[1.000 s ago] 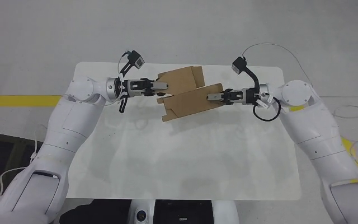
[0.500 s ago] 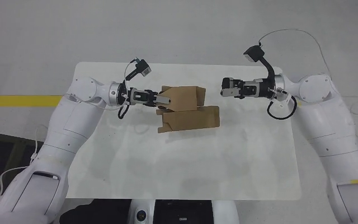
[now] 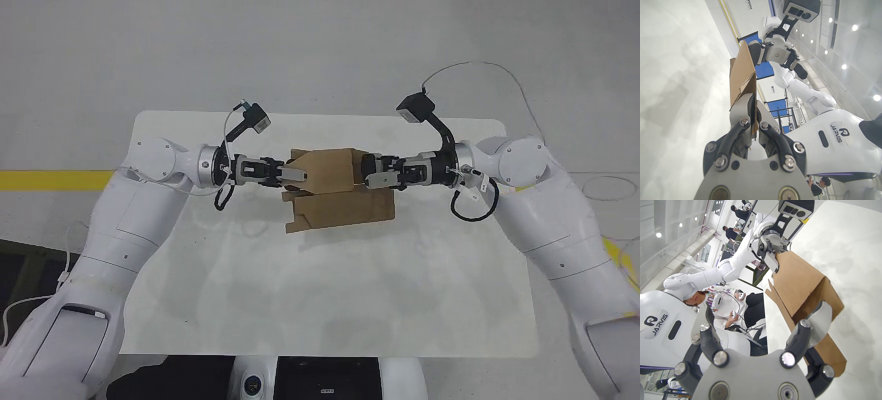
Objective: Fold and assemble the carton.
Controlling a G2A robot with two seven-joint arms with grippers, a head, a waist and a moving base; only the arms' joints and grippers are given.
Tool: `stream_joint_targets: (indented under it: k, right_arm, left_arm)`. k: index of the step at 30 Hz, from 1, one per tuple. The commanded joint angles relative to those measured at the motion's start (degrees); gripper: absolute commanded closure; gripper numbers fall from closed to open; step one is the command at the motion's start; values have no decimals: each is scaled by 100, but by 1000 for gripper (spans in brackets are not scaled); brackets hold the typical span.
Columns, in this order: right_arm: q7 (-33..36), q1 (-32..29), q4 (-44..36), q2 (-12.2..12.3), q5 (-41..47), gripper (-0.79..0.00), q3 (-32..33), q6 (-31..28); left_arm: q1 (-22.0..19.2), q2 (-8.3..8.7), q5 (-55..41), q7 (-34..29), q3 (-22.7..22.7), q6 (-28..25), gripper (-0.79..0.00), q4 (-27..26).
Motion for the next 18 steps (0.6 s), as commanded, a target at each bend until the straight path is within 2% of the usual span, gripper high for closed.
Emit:
stream_joint_targets:
  k: [1,11,18]
  right_arm:
    - [12,17,35,-24,144,-751,-62,12]
    - [94,94,472,-159,548,-668,-301,94]
    - [73,127,681,-177,596,-705,-258,73]
  left_arm:
    - [-6,-11,-15,12,9,-2,0,19]
    - [-26,-66,-196,-6,34,4,0,-14]
    - [-32,-68,-201,-30,-10,28,0,-18]
